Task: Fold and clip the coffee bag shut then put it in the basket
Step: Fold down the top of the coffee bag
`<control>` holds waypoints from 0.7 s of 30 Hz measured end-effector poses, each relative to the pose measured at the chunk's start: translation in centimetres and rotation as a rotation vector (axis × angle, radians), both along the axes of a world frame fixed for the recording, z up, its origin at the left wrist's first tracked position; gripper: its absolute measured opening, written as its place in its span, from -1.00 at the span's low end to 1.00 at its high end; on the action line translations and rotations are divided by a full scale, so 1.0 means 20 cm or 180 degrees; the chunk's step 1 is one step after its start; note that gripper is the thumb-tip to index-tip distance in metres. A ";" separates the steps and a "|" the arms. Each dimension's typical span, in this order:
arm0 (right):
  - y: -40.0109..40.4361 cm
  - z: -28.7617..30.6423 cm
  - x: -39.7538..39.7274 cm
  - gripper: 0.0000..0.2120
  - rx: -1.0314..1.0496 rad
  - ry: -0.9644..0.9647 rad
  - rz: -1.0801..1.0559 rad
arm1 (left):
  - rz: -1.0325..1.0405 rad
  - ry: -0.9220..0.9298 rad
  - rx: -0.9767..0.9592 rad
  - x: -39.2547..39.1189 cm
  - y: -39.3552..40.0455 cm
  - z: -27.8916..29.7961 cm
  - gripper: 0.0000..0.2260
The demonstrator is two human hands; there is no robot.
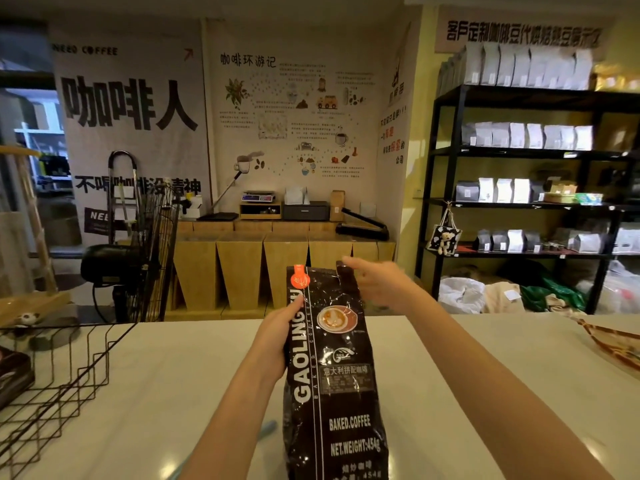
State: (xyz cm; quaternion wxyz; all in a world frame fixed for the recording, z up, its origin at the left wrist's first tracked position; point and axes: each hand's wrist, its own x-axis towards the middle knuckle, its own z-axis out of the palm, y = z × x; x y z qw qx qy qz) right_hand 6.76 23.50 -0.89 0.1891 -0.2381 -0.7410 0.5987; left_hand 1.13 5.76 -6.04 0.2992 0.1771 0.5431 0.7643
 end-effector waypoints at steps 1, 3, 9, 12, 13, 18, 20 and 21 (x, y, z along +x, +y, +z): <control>0.00 -0.06 0.02 -0.30 -0.0327 -0.0025 0.0345 | 0.0000 -0.0041 0.0034 0.00 0.00 0.00 -0.76; -0.03 -0.15 0.05 -0.53 -0.0486 0.0025 0.0646 | 0.0005 -0.0080 0.0061 0.00 0.02 0.01 -0.79; -0.07 -0.18 0.04 -0.78 -0.0429 0.0355 0.0294 | 0.0059 0.0163 -0.0284 0.01 0.05 0.03 -0.77; -0.08 -0.17 0.03 -0.83 -0.0597 0.0335 0.0202 | 0.0182 0.0264 -0.0462 0.00 0.06 0.04 -0.83; -0.08 -0.16 0.02 -0.83 -0.0682 0.0319 0.0180 | 0.0203 0.0286 -0.0485 0.00 0.07 0.04 -0.85; -0.10 -0.17 0.03 -0.78 -0.0863 0.0388 0.0115 | 0.0300 0.0398 -0.0433 -0.01 0.08 0.06 -0.89; -0.09 -0.19 0.04 -0.74 -0.0814 0.0515 0.0133 | 0.0304 0.0464 -0.0384 0.00 0.07 0.06 -0.91; -0.09 -0.21 0.05 -0.72 -0.0852 0.0570 0.0193 | 0.0293 0.0491 -0.0369 0.00 0.07 0.06 -0.91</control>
